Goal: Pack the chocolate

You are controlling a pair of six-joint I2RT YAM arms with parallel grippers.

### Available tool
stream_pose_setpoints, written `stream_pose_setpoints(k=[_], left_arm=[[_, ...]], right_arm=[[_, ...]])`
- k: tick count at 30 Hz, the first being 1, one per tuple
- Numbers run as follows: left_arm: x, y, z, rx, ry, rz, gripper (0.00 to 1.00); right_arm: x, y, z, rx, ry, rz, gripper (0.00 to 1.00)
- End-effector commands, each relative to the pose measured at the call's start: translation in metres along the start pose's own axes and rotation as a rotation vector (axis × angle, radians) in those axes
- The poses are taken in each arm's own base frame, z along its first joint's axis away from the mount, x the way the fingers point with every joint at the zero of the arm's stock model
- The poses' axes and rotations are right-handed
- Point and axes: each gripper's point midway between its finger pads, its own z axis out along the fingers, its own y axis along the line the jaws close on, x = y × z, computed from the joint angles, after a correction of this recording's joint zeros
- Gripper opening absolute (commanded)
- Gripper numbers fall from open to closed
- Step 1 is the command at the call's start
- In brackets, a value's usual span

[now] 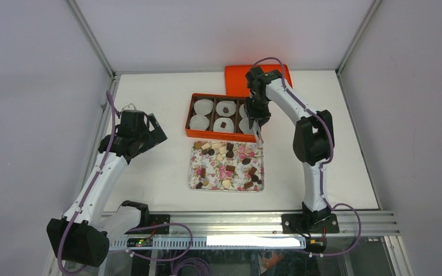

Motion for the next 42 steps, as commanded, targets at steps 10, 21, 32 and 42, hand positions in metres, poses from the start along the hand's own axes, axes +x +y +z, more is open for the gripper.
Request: stream_pose_setpoints(k=[10, 21, 32, 42], left_arm=[[-0.006, -0.006, 0.000, 0.017, -0.017, -0.010, 0.99], [-0.007, -0.005, -0.004, 0.020, -0.031, -0.014, 0.99], [-0.005, -0.005, -0.002, 0.016, -0.020, -0.015, 0.99], [-0.005, -0.008, 0.000, 0.020, -0.008, -0.006, 0.99]], right_arm=[[-0.010, -0.002, -0.003, 0.008, -0.070, 0.040, 0.41], [-0.017, -0.001, -0.013, 0.002, -0.112, 0.058, 0.45], [0.020, 0.015, -0.085, -0.101, -0.241, -0.004, 0.35], [0.130, 0.010, -0.088, -0.081, -0.065, -0.072, 0.34]])
